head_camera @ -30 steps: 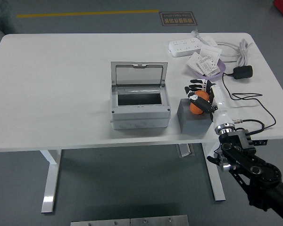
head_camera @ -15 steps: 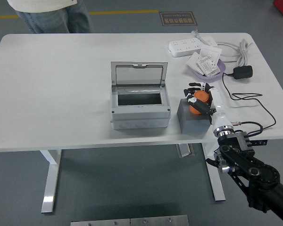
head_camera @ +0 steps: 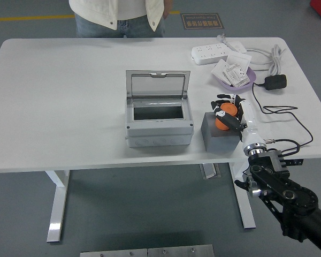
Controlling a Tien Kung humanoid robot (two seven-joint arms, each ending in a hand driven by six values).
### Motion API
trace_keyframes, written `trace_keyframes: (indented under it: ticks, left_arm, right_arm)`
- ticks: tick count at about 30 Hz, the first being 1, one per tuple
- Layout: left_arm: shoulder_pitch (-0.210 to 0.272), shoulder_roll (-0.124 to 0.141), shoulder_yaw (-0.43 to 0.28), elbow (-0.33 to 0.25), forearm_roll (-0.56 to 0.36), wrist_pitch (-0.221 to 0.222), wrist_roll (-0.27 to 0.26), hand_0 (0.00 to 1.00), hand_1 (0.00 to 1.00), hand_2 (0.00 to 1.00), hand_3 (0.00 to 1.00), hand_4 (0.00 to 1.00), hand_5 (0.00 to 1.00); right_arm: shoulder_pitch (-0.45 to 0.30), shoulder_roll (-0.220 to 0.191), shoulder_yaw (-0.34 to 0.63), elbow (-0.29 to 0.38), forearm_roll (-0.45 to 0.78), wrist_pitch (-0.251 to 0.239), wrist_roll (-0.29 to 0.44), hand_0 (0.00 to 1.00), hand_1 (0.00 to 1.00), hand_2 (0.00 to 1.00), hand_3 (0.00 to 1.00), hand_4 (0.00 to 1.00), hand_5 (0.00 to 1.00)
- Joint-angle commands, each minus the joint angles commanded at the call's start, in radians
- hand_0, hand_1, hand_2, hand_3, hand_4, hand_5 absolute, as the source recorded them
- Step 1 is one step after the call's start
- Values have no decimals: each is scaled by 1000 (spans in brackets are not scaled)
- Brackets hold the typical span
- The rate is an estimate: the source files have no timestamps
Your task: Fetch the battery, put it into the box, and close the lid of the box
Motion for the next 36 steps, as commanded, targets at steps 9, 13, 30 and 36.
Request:
trace_keyframes:
  ticks: [9, 13, 30, 36]
  left_arm:
    - [-3, 1, 1, 0, 2, 1, -2, 578, 578, 547, 562, 532, 2]
    - [-4, 1, 1, 0, 3, 2, -2, 578, 579, 548, 563, 535, 2]
    - [-5, 3, -8, 0, 11, 7, -5, 578, 579, 549, 565, 540, 2]
    - [-7, 5, -7, 0, 13, 10, -6, 578, 580, 549, 565, 543, 2]
  right_arm:
    - [-2, 0, -1, -5, 12, -6, -2, 462, 424, 433, 474, 433, 112]
    - [-2, 1, -2, -4, 21, -6, -1, 369, 342, 359, 407, 71, 2]
    - [9, -8, -7, 24, 5, -18, -30, 275, 312, 330, 340, 2, 2]
    - [21, -20, -8, 47, -19, -17, -44, 282, 313, 328, 279, 2, 2]
